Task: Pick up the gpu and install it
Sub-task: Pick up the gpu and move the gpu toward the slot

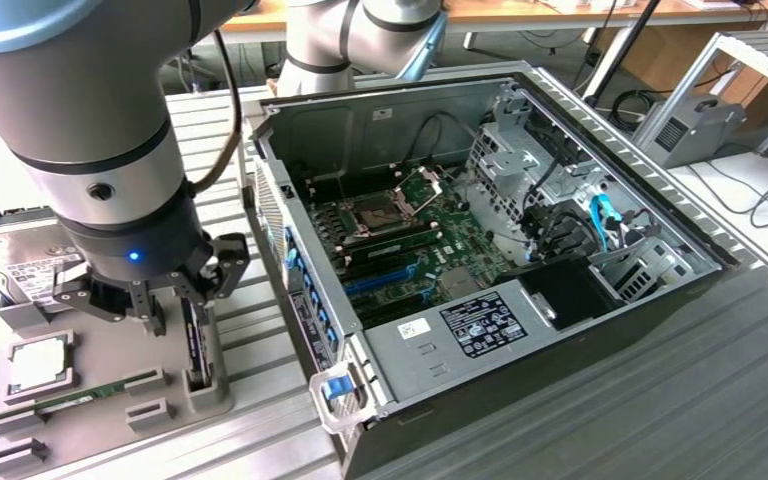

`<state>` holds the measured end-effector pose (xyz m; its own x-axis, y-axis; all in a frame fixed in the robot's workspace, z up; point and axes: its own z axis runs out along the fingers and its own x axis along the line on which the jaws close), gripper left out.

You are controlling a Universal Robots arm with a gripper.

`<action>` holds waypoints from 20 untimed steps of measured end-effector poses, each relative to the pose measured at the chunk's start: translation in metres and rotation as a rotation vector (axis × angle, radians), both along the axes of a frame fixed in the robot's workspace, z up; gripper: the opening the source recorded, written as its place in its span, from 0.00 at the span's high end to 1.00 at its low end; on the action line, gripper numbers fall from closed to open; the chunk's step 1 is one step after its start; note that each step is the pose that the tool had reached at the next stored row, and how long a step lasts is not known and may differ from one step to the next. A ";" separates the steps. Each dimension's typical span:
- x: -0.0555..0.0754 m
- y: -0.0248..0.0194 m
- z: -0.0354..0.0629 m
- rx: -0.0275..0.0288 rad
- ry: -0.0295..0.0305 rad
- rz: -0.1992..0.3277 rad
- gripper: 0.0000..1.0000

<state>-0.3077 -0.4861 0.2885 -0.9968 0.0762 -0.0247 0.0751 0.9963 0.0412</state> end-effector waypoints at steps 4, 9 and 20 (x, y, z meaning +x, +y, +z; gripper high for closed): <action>0.000 -0.0002 -0.0022 0.0000 0.0000 0.000 0.58; 0.000 -0.0004 -0.0049 0.0001 0.0000 0.000 0.58; 0.000 -0.0008 -0.0108 0.0000 0.0000 0.000 0.58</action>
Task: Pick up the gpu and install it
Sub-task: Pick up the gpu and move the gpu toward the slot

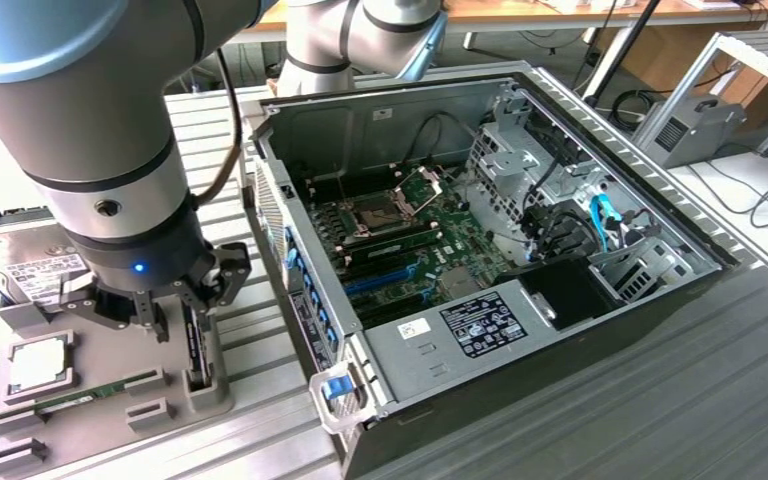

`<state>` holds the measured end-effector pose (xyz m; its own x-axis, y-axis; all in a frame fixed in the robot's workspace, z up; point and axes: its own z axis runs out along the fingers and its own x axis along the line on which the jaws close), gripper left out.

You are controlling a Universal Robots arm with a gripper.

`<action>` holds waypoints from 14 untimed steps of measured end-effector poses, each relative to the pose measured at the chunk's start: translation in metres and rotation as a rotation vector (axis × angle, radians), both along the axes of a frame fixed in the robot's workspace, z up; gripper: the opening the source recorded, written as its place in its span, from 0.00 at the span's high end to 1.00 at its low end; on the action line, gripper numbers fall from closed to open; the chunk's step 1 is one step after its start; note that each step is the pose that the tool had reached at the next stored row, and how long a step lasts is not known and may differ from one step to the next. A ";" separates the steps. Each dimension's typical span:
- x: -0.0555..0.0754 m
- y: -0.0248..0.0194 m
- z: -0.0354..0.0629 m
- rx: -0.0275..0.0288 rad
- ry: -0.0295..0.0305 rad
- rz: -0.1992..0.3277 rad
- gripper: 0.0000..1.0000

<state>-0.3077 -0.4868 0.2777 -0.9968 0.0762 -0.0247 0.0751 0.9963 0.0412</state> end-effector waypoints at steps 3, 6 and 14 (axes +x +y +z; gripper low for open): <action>0.000 -0.0001 -0.0015 0.0000 0.0000 0.000 0.58; 0.000 -0.0002 -0.0028 -0.0001 0.0001 0.000 0.58; 0.000 -0.0005 -0.0069 0.0001 -0.0001 0.000 0.58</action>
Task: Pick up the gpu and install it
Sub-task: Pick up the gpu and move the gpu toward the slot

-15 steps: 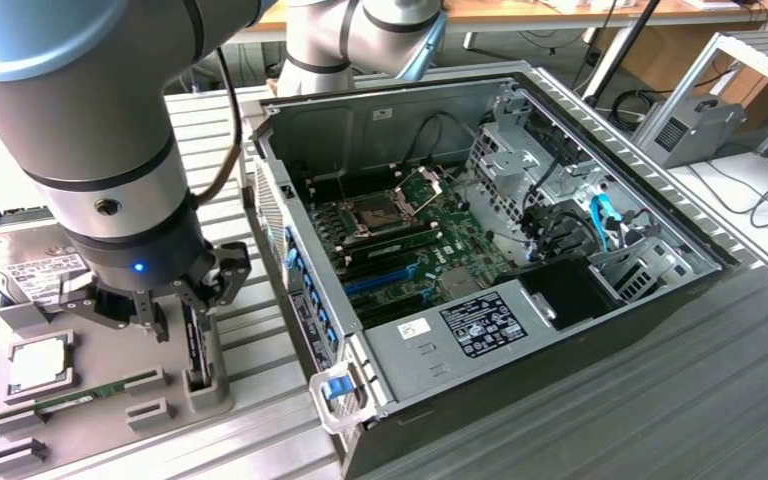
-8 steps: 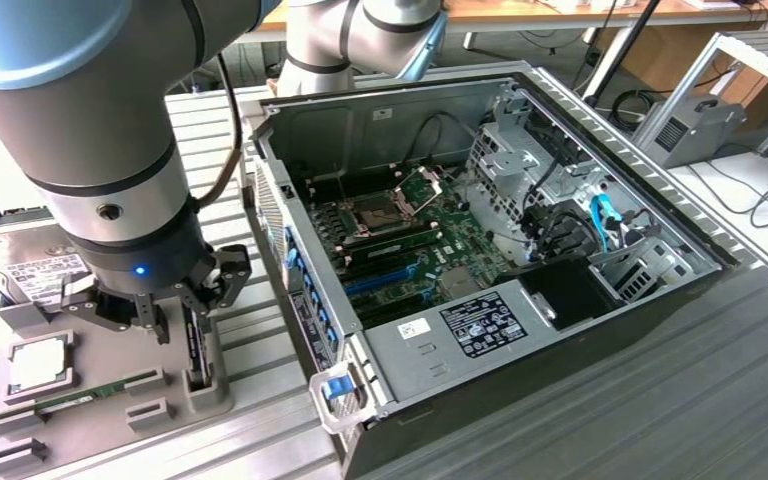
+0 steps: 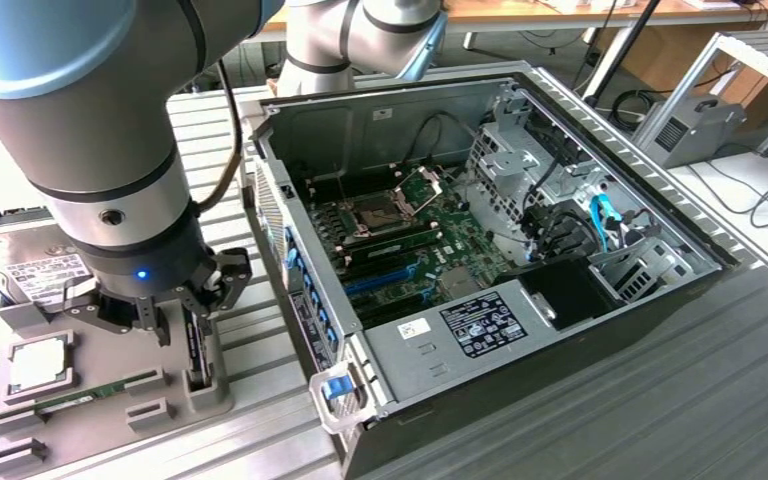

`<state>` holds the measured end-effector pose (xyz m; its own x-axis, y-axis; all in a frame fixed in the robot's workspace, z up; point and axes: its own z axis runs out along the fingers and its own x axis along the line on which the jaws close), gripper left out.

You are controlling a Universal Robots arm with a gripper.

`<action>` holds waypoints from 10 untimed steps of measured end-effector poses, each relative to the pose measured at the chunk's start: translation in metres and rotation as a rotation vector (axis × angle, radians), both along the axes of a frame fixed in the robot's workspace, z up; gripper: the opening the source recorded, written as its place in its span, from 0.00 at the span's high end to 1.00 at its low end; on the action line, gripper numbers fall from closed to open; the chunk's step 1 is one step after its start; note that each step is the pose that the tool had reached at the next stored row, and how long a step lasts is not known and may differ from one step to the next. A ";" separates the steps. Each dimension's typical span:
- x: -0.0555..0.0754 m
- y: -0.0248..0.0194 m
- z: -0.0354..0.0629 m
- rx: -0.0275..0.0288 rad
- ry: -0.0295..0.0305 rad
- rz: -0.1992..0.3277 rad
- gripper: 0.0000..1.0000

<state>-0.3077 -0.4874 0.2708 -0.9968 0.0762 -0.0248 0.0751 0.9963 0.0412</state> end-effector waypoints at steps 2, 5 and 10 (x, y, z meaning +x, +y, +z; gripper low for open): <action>0.000 -0.0001 -0.0011 0.0000 0.0000 0.000 0.58; 0.000 -0.0002 -0.0025 0.0000 0.0001 0.000 0.58; 0.000 -0.0004 -0.0048 0.0000 0.0001 0.000 0.58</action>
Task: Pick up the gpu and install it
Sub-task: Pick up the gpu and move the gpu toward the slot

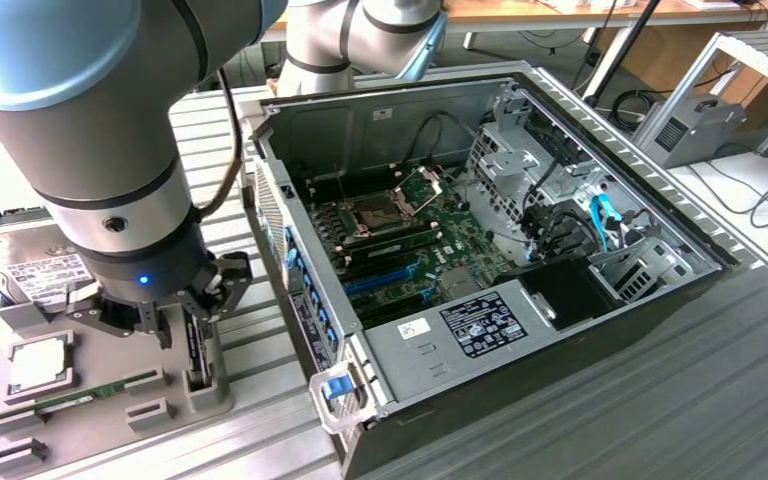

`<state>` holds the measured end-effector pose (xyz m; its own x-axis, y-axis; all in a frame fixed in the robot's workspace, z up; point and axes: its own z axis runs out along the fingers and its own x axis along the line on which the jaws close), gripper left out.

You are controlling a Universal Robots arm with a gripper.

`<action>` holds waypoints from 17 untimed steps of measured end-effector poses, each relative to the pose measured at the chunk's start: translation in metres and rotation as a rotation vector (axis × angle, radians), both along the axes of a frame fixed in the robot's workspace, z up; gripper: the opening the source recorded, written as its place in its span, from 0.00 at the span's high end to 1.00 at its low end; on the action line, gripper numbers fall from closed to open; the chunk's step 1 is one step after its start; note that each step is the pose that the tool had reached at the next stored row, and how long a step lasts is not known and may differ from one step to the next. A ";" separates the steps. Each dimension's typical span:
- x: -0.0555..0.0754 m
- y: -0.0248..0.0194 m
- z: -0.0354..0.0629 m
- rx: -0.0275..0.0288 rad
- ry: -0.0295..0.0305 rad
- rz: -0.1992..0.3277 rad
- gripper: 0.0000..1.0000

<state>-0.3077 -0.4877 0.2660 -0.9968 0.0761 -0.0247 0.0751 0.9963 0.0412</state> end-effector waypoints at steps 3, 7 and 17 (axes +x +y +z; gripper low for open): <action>0.000 -0.0004 -0.0049 -0.0001 0.0000 0.000 0.58; 0.000 -0.0007 -0.0119 0.0000 0.0001 0.000 0.58; 0.000 -0.0012 -0.0188 0.0000 0.0000 0.000 0.58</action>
<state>-0.3077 -0.4889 0.2471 -0.9968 0.0762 -0.0247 0.0751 0.9963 0.0412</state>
